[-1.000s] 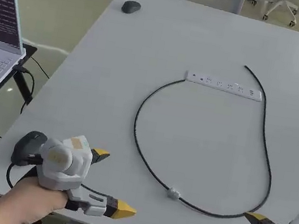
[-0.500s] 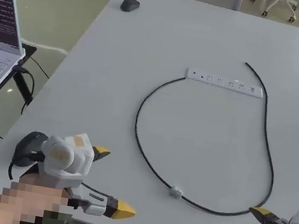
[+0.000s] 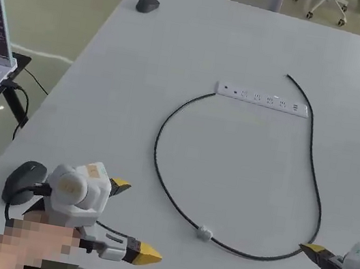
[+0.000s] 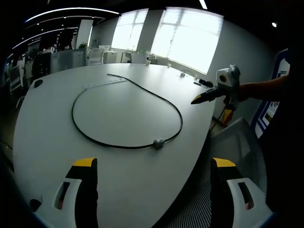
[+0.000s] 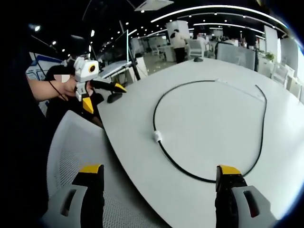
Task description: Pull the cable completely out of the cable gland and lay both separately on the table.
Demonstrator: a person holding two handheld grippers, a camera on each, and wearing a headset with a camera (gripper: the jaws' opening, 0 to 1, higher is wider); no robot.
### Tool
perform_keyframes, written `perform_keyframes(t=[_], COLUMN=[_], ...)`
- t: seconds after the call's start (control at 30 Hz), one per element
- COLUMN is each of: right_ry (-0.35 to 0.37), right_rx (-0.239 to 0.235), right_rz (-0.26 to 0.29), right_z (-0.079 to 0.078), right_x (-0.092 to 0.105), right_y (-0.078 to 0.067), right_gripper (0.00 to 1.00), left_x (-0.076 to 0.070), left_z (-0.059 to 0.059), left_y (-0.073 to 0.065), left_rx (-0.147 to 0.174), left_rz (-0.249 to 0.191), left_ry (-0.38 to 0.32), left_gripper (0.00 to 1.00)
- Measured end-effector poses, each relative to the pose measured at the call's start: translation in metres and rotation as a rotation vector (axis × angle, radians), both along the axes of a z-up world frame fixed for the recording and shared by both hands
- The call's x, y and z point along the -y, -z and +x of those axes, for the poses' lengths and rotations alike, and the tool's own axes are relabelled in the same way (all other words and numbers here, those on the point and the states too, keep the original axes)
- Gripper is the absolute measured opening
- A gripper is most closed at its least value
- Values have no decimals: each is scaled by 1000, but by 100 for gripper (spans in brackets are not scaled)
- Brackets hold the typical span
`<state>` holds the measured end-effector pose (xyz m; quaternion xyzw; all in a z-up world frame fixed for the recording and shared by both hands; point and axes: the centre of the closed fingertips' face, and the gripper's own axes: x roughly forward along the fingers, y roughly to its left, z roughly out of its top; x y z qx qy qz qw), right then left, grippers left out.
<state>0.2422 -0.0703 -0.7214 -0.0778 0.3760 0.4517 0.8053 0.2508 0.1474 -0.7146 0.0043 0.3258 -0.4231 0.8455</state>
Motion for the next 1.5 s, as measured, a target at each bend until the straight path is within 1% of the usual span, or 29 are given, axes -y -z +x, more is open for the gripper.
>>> perform_keyframes(t=[0.17, 0.2, 0.47, 0.73, 0.83, 0.9, 0.97, 1.03, 1.1, 1.23, 1.33, 1.5], right_ry=[-3, -4, -21, -48, -59, -80, -87, -99, -105, -125, -144, -166], right_rx=[-5, -5, -2, -10, -13, -18, -18, -19, -17, -12, -11, -12], right_rz=[-11, -9, -25, -39, -46, -63, -64, -67, -71, -74, -87, -111], right_z=[2, 3, 9, 13, 16, 16, 18, 20, 21, 26, 29, 35], right_x=[1, 0, -6, -16, -20, -23, -27, -31, -35, -43, -48, -54], right_y=[2, 2, 5, 9, 10, 12, 13, 14, 14, 16, 21, 28], right_gripper=[95, 95, 91, 88, 86, 83, 83, 81, 81, 80, 80, 75], left_x=[6, 6, 3, 0, -1, -1, -2, -2, -2, -4, -4, -3], left_z=[-3, -3, -7, -9, -11, -12, -12, -13, -13, -13, -14, -18], left_y=[-2, -2, 0, 2, 4, 2, 2, 4, 3, 3, 4, 7], left_rx=[7, 11, 4, -3, -1, -3, -1, -7, -2, -2, -3, -10], left_rz=[4, 4, 15, 11, 18, 8, 7, 11, 9, 5, 4, 12], left_ry=[18, 20, 23, 16, 17, 15, 12, 15, 14, 10, 12, 19], left_gripper=[99, 98, 98, 97, 97, 98, 97, 96, 96, 96, 96, 96])
